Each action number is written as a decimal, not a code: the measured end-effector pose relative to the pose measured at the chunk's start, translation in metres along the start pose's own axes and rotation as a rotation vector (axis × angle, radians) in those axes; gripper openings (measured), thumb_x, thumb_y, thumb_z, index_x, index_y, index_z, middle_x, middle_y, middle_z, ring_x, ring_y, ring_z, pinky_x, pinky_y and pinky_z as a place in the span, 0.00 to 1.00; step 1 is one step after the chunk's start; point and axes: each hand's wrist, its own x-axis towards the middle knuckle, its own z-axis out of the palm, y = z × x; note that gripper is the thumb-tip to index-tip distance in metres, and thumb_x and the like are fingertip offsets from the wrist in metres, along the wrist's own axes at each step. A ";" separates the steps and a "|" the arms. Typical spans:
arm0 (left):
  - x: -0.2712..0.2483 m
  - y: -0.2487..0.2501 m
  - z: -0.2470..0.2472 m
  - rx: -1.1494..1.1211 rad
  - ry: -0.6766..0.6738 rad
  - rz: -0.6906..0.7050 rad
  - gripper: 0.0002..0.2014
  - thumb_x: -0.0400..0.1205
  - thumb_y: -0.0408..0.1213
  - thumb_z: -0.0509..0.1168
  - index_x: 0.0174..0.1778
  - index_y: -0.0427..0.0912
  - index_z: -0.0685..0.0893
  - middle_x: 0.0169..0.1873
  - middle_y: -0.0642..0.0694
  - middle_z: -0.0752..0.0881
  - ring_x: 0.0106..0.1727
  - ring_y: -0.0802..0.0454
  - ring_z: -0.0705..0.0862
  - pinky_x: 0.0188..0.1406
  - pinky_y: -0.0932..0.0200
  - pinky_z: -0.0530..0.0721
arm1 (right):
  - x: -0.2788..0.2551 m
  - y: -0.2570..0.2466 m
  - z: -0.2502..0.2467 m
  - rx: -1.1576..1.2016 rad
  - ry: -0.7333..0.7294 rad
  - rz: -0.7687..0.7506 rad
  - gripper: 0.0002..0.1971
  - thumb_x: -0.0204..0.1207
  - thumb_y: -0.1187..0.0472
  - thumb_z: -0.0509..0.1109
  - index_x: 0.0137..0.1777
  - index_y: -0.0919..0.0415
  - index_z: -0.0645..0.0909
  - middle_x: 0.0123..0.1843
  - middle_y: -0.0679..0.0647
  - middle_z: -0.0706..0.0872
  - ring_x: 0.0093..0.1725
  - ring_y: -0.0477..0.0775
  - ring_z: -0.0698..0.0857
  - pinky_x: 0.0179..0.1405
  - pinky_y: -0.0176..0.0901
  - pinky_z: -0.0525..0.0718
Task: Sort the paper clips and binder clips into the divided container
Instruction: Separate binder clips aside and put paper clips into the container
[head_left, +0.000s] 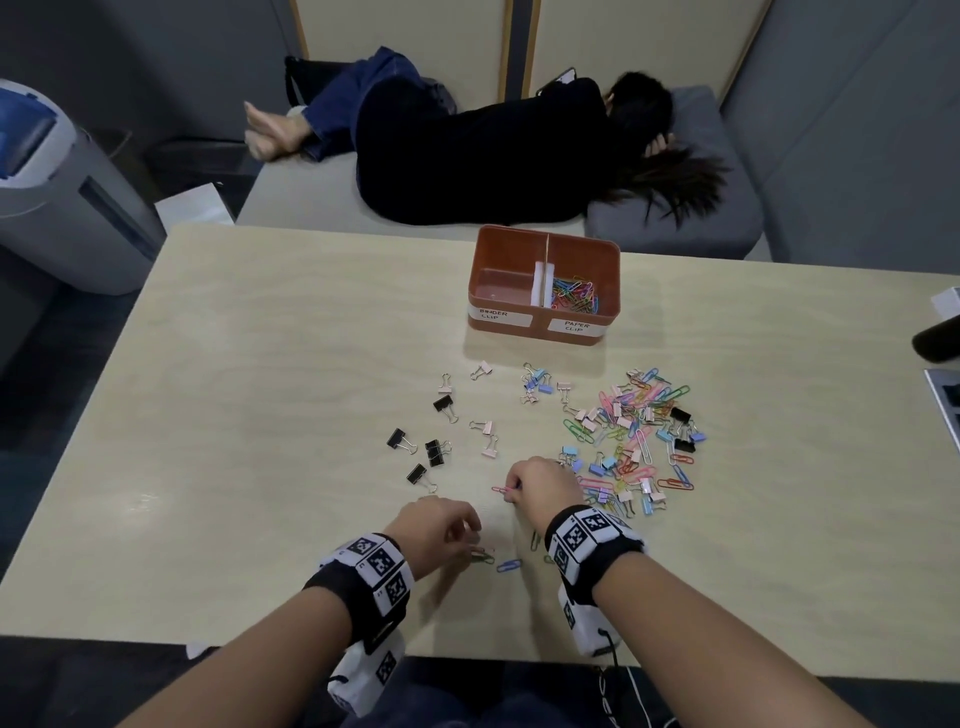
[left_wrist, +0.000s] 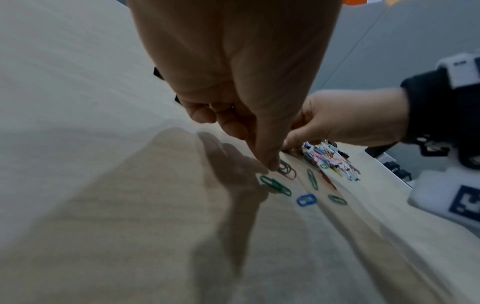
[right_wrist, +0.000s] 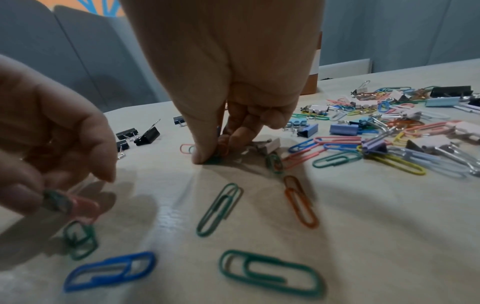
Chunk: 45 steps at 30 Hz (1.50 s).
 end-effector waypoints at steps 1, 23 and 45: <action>0.000 0.001 0.004 0.028 0.003 0.000 0.11 0.77 0.49 0.69 0.53 0.52 0.84 0.47 0.53 0.88 0.51 0.53 0.84 0.53 0.59 0.79 | 0.000 -0.001 0.001 -0.024 -0.002 -0.011 0.09 0.79 0.56 0.68 0.53 0.57 0.86 0.55 0.57 0.86 0.58 0.59 0.83 0.59 0.49 0.78; 0.007 0.029 0.012 0.366 -0.016 -0.052 0.10 0.84 0.47 0.58 0.54 0.48 0.81 0.56 0.48 0.84 0.62 0.46 0.79 0.61 0.53 0.70 | -0.051 0.058 -0.007 0.254 0.037 -0.141 0.04 0.75 0.60 0.71 0.47 0.56 0.86 0.46 0.53 0.90 0.46 0.51 0.85 0.49 0.41 0.81; 0.011 0.057 0.039 0.384 -0.048 -0.117 0.11 0.83 0.47 0.60 0.56 0.49 0.82 0.59 0.47 0.81 0.65 0.44 0.75 0.61 0.49 0.74 | -0.073 0.066 0.032 0.069 -0.052 -0.139 0.09 0.78 0.64 0.65 0.52 0.63 0.86 0.53 0.57 0.80 0.56 0.61 0.81 0.58 0.47 0.78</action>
